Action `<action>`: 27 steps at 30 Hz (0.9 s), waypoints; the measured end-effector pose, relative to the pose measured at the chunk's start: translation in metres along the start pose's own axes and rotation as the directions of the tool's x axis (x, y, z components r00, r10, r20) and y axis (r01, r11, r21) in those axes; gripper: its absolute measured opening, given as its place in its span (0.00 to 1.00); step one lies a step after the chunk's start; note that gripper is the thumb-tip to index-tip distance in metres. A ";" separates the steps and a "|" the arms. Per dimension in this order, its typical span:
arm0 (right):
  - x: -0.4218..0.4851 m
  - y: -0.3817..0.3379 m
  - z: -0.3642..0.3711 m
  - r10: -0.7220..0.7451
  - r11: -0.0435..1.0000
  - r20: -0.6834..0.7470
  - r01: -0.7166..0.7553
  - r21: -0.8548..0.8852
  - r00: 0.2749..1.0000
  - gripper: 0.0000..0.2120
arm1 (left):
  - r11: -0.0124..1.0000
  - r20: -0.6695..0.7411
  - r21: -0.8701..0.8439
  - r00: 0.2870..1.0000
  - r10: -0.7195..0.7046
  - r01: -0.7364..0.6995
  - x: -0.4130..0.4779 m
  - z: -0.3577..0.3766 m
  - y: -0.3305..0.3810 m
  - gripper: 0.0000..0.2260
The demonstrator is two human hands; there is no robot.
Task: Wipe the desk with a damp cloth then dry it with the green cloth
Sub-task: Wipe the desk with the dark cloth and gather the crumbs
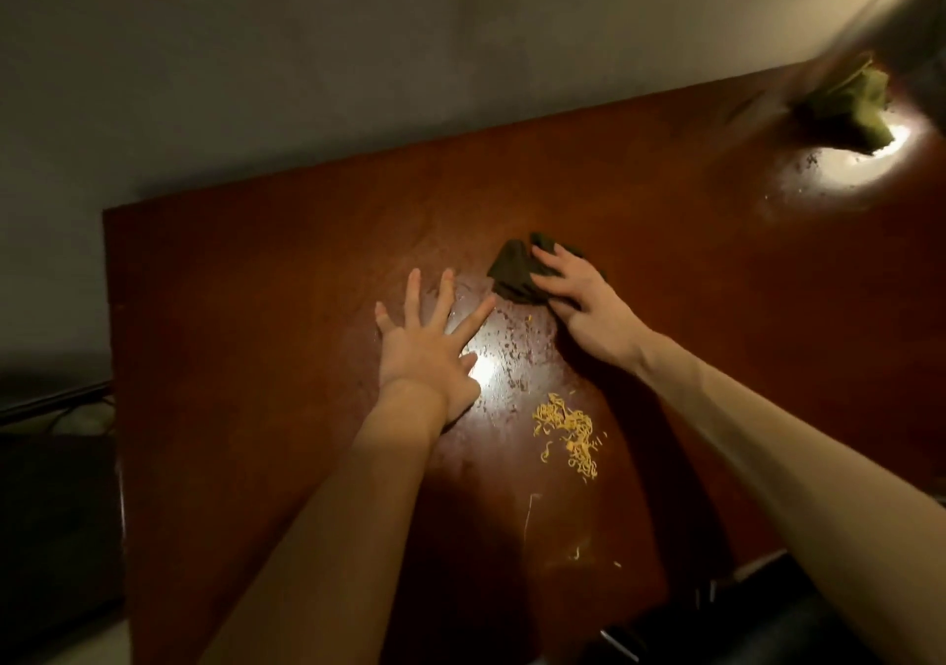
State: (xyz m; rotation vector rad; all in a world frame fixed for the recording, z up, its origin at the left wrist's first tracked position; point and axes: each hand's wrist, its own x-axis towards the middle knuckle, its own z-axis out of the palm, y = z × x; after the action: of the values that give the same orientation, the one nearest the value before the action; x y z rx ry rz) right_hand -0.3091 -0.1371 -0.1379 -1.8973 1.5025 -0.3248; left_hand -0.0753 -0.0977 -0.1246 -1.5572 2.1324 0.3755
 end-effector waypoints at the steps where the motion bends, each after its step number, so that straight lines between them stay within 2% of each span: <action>1: -0.016 -0.001 0.005 -0.018 1.000 0.018 0.018 0.004 1.000 0.27 | 1.000 -0.007 -0.007 1.000 0.004 -0.004 0.000 0.000 -0.001 0.33; 6: -0.076 -0.003 0.023 0.002 1.000 0.070 -0.003 0.015 0.998 0.27 | 0.999 -0.003 -0.038 1.000 0.003 -0.003 0.000 -0.002 -0.002 0.33; 13: -0.114 -0.011 0.041 0.053 0.996 0.024 -0.055 0.069 0.998 0.28 | 0.998 -0.056 -0.022 0.996 0.063 -0.065 -0.006 0.002 -0.012 0.31; 15: -0.114 -0.012 0.043 0.086 0.993 -0.004 -0.085 0.086 0.996 0.28 | 0.992 -0.112 -0.062 0.989 0.099 -0.106 -0.009 0.009 -0.020 0.29; 20: -0.089 -0.017 0.035 0.163 0.980 -0.071 -0.153 0.126 0.984 0.25 | 0.950 -0.306 -0.234 0.943 0.131 -0.208 -0.019 0.031 -0.041 0.32; 22: -0.062 -0.015 0.029 0.159 0.985 -0.095 -0.153 0.076 0.983 0.25 | 0.938 -0.351 -0.270 0.929 0.115 -0.218 -0.020 0.029 -0.043 0.31; 25: -0.009 -0.016 0.024 0.140 0.990 -0.121 -0.143 -0.015 0.983 0.25 | 0.945 -0.372 -0.284 0.927 0.047 -0.161 -0.025 0.024 -0.047 0.31; 27: 0.025 -0.025 0.026 0.115 0.991 -0.120 -0.122 -0.054 0.986 0.25 | 0.960 -0.371 -0.278 0.924 -0.088 -0.020 -0.031 0.026 -0.051 0.37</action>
State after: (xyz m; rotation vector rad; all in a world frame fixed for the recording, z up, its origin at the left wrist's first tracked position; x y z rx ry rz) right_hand -0.2676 -0.1485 -0.1460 -1.8541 1.7129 -0.3445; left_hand -0.0137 -0.0763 -0.1278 -1.9588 2.4209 0.4002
